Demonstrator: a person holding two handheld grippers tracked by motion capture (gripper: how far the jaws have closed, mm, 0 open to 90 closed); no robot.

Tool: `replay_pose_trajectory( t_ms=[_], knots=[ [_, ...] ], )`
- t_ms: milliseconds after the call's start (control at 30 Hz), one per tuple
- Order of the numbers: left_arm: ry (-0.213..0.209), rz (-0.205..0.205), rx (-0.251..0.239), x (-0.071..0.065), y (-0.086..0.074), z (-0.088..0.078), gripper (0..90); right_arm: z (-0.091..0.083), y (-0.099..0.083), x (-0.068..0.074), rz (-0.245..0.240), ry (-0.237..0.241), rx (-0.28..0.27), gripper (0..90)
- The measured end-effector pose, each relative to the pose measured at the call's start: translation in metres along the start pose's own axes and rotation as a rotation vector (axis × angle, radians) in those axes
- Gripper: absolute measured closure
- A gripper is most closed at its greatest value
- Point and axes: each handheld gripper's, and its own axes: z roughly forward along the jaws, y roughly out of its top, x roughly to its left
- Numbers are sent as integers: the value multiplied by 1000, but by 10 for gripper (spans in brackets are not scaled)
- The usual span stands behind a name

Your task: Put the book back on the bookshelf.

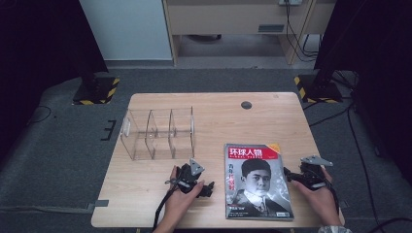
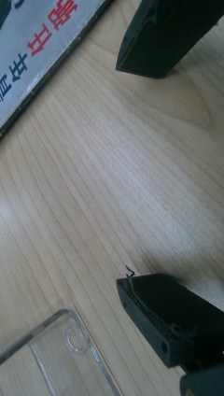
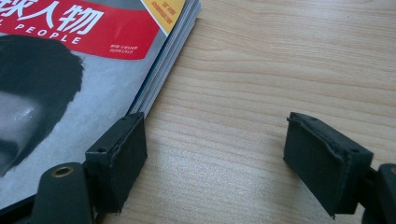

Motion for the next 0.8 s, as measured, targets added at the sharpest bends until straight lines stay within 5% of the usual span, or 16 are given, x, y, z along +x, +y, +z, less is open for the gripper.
replay_pose_trajectory(
  t_ms=[300,433,600,800],
  knots=[
    [-66,29,-48,-15,8,-4,51,-4,2,-4,28,23,17,267],
    [-91,56,-81,-21,14,-10,60,-13,6,-5,34,26,-31,297],
    [-115,88,-115,-32,19,-12,83,-21,11,8,7,80,-68,294],
    [-141,88,-110,-44,21,-10,132,-13,9,25,-45,145,-20,256]
  ],
)
